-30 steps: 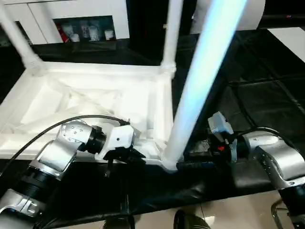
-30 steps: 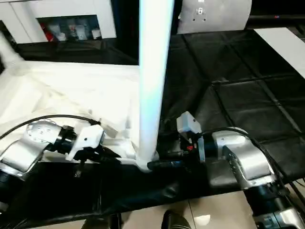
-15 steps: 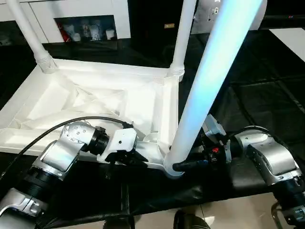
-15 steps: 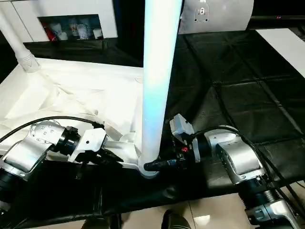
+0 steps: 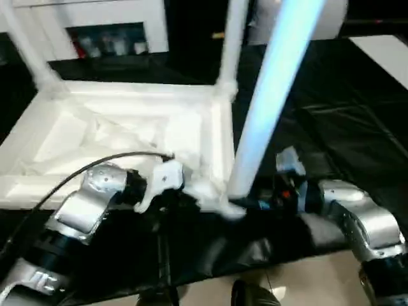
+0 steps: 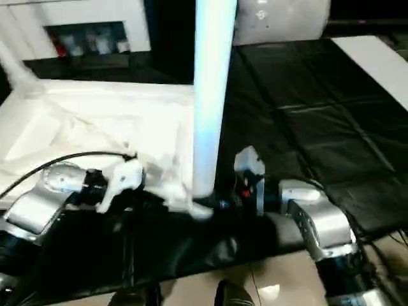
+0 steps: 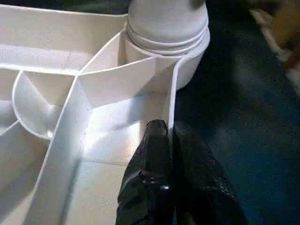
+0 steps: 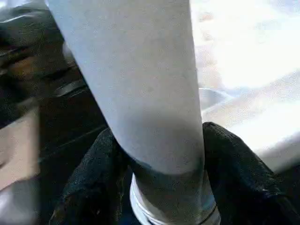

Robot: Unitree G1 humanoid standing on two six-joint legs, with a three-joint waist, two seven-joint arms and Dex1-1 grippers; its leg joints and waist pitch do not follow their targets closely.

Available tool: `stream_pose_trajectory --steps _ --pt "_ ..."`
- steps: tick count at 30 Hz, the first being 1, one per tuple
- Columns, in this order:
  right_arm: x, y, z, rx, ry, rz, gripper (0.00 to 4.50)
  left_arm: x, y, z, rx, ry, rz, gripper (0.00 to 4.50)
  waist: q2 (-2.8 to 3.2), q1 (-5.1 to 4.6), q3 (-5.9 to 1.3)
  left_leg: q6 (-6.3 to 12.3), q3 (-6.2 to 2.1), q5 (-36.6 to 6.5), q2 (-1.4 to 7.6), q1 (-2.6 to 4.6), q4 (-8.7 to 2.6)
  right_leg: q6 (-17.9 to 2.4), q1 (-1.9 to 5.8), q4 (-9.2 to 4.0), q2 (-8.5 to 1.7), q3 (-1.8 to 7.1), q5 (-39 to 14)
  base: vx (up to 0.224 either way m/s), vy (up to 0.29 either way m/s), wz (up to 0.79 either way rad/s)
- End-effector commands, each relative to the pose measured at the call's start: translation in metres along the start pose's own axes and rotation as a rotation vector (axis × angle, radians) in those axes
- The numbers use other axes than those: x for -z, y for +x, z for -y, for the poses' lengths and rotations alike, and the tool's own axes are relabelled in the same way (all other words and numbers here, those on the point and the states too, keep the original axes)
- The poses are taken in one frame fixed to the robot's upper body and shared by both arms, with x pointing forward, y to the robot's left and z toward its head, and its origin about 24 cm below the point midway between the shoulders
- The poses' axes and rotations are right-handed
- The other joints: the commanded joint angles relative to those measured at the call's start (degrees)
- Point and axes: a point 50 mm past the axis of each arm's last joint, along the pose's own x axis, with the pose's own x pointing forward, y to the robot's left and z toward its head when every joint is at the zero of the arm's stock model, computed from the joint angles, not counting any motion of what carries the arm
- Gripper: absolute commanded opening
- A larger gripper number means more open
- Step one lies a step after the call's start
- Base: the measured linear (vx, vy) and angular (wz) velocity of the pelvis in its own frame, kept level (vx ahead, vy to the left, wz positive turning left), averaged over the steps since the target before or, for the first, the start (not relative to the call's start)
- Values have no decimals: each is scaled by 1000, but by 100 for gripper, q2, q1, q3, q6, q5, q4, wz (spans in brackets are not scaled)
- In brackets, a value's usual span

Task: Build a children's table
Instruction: Rotate leg to tighten

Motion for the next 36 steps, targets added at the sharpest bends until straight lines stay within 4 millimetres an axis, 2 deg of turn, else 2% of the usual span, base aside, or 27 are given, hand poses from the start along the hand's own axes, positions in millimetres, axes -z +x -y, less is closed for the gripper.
stream_pose_trajectory --steps 1,2,3,4,7,9,11,14,15,16,19,20,21,22,23,24,27,29,31,34,36 --pt "6 36 -12 109 78 35 211 -27 25 -1 -134 -38 111 0 -48 -42 -349 -9 -218 -1691 333 133 -518 -1021 258 -479 -419 260 -2590 0 0 0" --pt "6 38 -12 127 85 40 209 -28 26 -1 -148 -46 112 0 -64 -97 -348 -30 -232 -1730 304 119 -512 -962 261 -502 -426 242 -2723 0 0 0" --pt "3 49 -12 215 102 62 209 -35 32 -7 -236 -86 123 0 -74 -113 -352 -19 -238 -1737 293 126 -508 -920 262 -515 -432 238 -2808 0 0 0" --pt "2 53 -11 246 107 68 209 -37 34 -9 -261 -101 127 0 -63 -169 -329 -21 -237 -1750 283 124 -512 -836 241 -538 -413 242 -2904 0 0 0" --pt "-2 64 -11 334 142 92 207 -44 39 -14 -337 -131 138 0 -76 -178 -336 35 -224 -1718 257 147 -497 -705 224 -583 -416 253 -3080 0 0 0" --pt "-4 69 -10 380 153 102 207 -47 42 -17 -371 -146 143 0 -64 -170 -355 90 -208 -1585 263 153 -499 -722 215 -574 -389 258 -2761 0 0 0" --pt "-9 84 -7 516 197 127 207 -56 49 -24 -485 -189 156 0 -47 -174 -381 101 -194 -1410 269 141 -497 -834 231 -523 -369 261 -2309 0 0 0" --pt "-14 96 -7 617 234 149 207 -65 54 -32 -595 -215 169 0 -40 -177 -409 122 -166 -1239 258 162 -485 -989 231 -492 -346 266 -1768 0 0 0" --pt "-16 100 -7 644 216 154 262 -69 56 -33 -624 -219 174 0 -43 -170 -416 144 -168 -1169 256 155 -481 -1018 249 -476 -343 266 -1612 0 0 0" --pt "-16 100 -7 644 216 154 262 -69 56 -33 -624 -219 174 0 -47 -149 -450 286 -151 -867 239 143 -461 -1102 301 -428 -342 265 -1027 0 0 0" --pt "-18 102 -8 685 183 177 294 -74 59 -30 -630 -210 172 0 -58 -163 -486 538 -152 -448 219 81 -430 -1243 367 -353 -339 246 -293 0 0 0" --pt "-19 99 -8 691 168 190 294 -73 58 -28 -615 -203 170 0 -38 -180 -519 651 -169 -238 215 56 -408 -1336 407 -296 -351 234 87 0 0 0" --pt "-19 99 -8 691 168 190 305 -73 58 -28 -615 -203 170 0 -33 -187 -547 732 -171 -96 223 60 -385 -1399 410 -265 -357 232 353 0 0 0" --pt "-19 95 -7 689 138 202 325 -70 56 -27 -601 -194 168 0 -22 -193 -550 878 -161 106 245 79 -364 -1526 382 -237 -342 231 738 0 0 0" --pt "-19 92 -6 689 120 206 325 -69 54 -26 -589 -187 167 0 -19 -185 -545 1030 -143 246 241 77 -340 -1618 367 -207 -324 225 973 0 0 0" --pt "-20 86 -4 678 98 219 332 -65 51 -24 -568 -184 165 0 -24 -165 -529 1115 -133 275 242 68 -334 -1657 377 -201 -328 222 1016 0 0 0" --pt "-20 72 -1 668 59 235 359 -56 46 -22 -534 -183 162 0 -18 -146 -516 1138 -131 110 261 78 -340 -1678 382 -229 -337 216 714 0 0 0" --pt "-20 55 2 640 22 245 369 -48 41 -19 -505 -179 149 0 -21 -142 -495 1026 -131 -123 277 89 -361 -1630 374 -269 -333 219 253 0 0 0" --pt "-20 39 1 573 -24 238 396 -38 35 -17 -469 -167 119 0 -24 -126 -457 910 -130 -406 288 94 -384 -1509 373 -321 -343 231 -196 0 0 0" --pt "-18 16 -6 423 -81 176 409 -23 25 -13 -398 -142 73 0 -16 -114 -401 587 -132 -1086 292 155 -430 -1241 338 -441 -344 245 -1275 0 0 0" --pt "-17 5 -10 336 -101 144 426 -16 19 -10 -347 -123 50 0 -28 -124 -371 508 -147 -1257 296 149 -462 -1138 335 -478 -351 245 -1617 0 0 0"
